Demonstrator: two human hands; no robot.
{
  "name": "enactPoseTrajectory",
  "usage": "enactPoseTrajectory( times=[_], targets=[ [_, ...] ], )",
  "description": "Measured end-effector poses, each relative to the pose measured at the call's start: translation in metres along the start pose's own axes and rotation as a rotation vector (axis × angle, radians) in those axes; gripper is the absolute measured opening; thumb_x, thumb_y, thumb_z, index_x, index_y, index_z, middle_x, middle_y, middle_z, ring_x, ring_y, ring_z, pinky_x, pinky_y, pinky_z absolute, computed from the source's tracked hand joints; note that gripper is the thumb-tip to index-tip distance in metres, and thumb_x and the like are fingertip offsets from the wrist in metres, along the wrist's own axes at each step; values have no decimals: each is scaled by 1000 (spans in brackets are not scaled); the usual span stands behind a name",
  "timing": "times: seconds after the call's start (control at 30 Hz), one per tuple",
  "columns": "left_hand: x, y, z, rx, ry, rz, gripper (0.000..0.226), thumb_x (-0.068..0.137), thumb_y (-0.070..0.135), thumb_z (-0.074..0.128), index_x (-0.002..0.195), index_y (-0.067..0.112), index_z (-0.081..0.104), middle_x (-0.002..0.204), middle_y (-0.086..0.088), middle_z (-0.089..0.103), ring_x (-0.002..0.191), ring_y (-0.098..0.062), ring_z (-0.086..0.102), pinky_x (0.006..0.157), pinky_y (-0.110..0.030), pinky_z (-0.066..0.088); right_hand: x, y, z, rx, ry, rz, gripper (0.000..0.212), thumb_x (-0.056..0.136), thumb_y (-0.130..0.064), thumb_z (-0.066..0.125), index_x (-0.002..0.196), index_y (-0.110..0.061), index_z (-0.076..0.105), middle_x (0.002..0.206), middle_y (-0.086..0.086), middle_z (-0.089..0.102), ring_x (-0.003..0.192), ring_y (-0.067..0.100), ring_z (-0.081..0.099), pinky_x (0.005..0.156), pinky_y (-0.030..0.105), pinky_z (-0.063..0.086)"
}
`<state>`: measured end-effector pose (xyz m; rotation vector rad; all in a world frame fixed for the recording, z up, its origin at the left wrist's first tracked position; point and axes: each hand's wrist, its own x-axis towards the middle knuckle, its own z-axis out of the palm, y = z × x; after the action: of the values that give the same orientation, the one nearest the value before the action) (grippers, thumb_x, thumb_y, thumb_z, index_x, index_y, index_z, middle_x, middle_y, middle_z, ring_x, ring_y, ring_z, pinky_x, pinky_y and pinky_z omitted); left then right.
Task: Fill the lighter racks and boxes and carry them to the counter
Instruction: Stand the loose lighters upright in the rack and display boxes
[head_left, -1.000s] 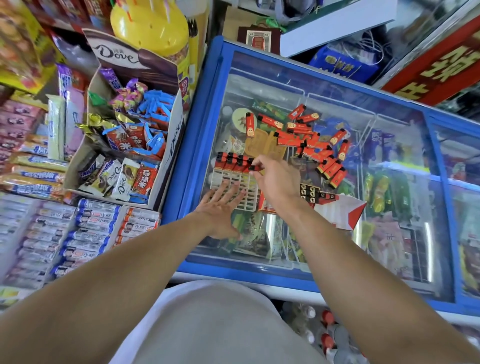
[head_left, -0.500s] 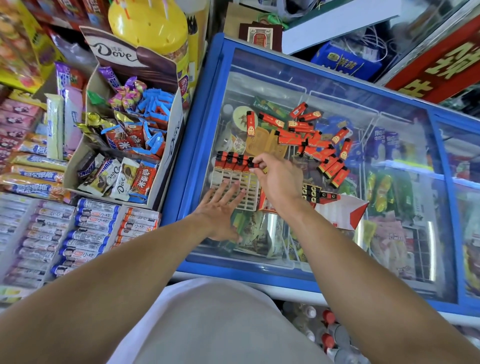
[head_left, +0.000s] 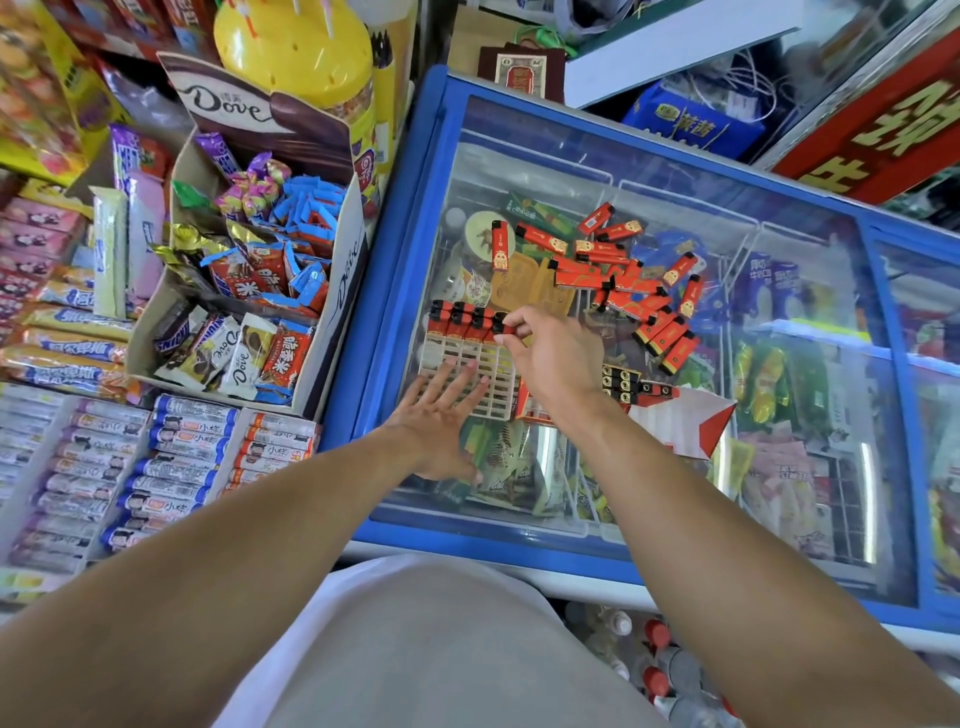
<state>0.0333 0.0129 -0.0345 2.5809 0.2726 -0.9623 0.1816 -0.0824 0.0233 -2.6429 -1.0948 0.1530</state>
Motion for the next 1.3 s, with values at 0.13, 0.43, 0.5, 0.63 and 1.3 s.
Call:
enactPoseTrajectory(
  times=[0.13, 0.43, 0.5, 0.63, 1.3],
  targets=[
    [0, 1, 0, 2, 2, -4, 126, 81, 78, 58, 151, 29, -34, 152, 1, -50, 141, -24, -45, 124, -54, -11, -2, 1, -1, -18, 29, -13, 22, 92, -45, 68, 112, -36, 68, 98, -17, 72, 85, 4, 66, 68, 22, 40],
    [-1, 2, 0, -23, 10, -5, 126, 81, 76, 60, 152, 30, -34, 151, 2, -50, 140, -22, -46, 124, -53, -12, -4, 0, -5, 16, 70, -36, 8, 93, -38, 69, 96, -34, 74, 89, -16, 67, 70, 1, 55, 64, 21, 35],
    [0, 2, 1, -20, 13, -6, 126, 81, 76, 60, 151, 30, -34, 151, 2, -51, 140, -22, -46, 124, -52, -13, -4, 2, -4, 26, 65, -37, 9, 93, -38, 68, 97, -34, 75, 89, -16, 68, 71, 2, 57, 64, 22, 36],
    [0, 1, 4, -2, 31, -1, 126, 81, 78, 58, 151, 29, -34, 152, 1, -50, 140, -23, -46, 123, -51, -15, -4, 2, -6, 32, 61, -47, 10, 93, -39, 68, 97, -35, 76, 87, -16, 67, 72, 2, 57, 63, 22, 34],
    [-3, -19, 25, -96, 216, -51, 115, 87, 84, 37, 151, 23, -36, 154, 0, -50, 141, -18, -47, 123, -49, -18, 169, 5, 47, 269, -292, 413, 29, 88, -35, 74, 98, -9, 67, 94, 5, 71, 80, 23, 70, 75, 39, 61]
  ],
)
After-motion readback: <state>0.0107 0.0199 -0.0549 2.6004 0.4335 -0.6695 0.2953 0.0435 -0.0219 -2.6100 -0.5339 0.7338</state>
